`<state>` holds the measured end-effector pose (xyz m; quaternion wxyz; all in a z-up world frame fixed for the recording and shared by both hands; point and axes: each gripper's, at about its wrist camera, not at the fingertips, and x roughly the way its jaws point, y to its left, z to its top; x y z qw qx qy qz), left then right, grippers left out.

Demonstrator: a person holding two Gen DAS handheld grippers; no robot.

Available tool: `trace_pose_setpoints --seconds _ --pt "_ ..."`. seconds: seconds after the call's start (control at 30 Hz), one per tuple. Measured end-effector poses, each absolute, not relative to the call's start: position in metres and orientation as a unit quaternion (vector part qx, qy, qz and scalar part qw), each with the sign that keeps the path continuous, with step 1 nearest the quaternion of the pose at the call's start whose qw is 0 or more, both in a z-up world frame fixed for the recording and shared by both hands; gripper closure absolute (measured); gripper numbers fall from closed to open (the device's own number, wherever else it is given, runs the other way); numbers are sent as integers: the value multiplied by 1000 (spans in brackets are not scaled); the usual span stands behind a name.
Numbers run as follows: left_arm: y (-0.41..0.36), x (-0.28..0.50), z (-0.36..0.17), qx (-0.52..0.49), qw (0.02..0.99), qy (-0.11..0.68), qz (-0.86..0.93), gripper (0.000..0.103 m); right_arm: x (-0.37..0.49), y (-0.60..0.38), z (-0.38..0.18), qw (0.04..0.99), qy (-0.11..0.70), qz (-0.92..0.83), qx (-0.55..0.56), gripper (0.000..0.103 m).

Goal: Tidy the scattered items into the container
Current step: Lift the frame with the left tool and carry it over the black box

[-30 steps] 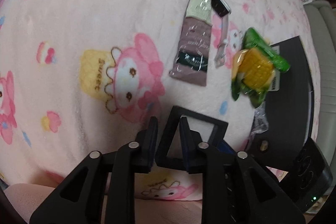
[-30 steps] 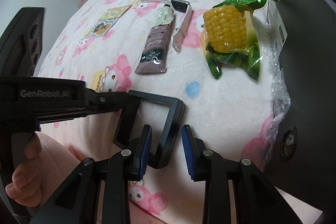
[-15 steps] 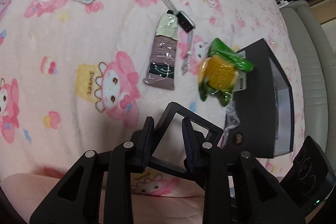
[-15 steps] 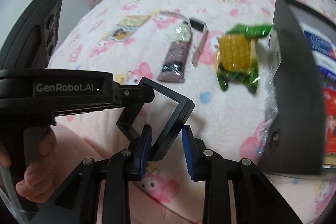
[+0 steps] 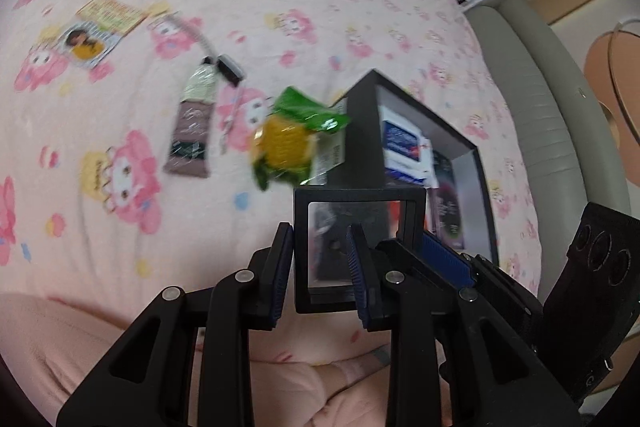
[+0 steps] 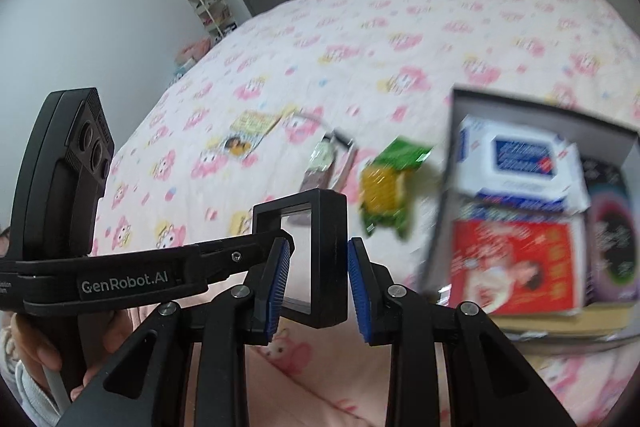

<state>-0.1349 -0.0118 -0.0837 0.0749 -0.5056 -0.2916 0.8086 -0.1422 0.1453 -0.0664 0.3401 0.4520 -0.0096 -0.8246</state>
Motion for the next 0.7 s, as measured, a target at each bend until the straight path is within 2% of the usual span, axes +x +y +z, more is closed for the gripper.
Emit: trace_pose_setpoints --seconds 0.2,0.47,0.7 --pt "37 -176 -62 -493 111 -277 817 77 -171 186 -39 314 -3 -854 415 76" --pt "91 -221 -90 -531 139 -284 786 77 -213 246 -53 309 -8 -850 426 76" --pt "123 -239 -112 -568 122 -248 775 77 -235 282 -92 257 -88 -831 485 77"
